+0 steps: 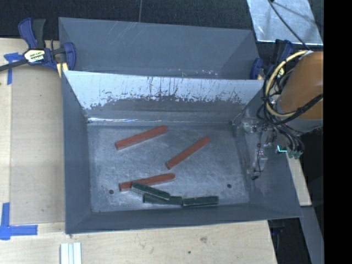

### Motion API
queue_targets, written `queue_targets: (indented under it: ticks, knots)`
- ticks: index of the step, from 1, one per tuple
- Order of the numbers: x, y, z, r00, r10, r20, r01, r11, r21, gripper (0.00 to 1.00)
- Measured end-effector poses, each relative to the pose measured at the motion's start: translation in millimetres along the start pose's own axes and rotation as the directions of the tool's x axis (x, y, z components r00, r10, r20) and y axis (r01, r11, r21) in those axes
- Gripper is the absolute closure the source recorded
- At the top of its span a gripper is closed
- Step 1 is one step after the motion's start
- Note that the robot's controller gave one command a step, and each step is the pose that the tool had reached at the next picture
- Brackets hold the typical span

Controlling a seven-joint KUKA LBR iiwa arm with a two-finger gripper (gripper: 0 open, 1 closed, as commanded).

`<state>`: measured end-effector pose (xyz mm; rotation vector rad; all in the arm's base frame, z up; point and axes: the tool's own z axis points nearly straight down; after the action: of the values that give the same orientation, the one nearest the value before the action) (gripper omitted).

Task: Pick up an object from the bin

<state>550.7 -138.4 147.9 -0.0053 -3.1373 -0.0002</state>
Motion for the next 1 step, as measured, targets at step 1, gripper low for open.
queue_targets:
  ticks: [1]
  knots:
    - [-52.4, 57.1, 23.1, 0.999, -0.033, 0.009, 0.033, 0.999, 0.000, 0.00]
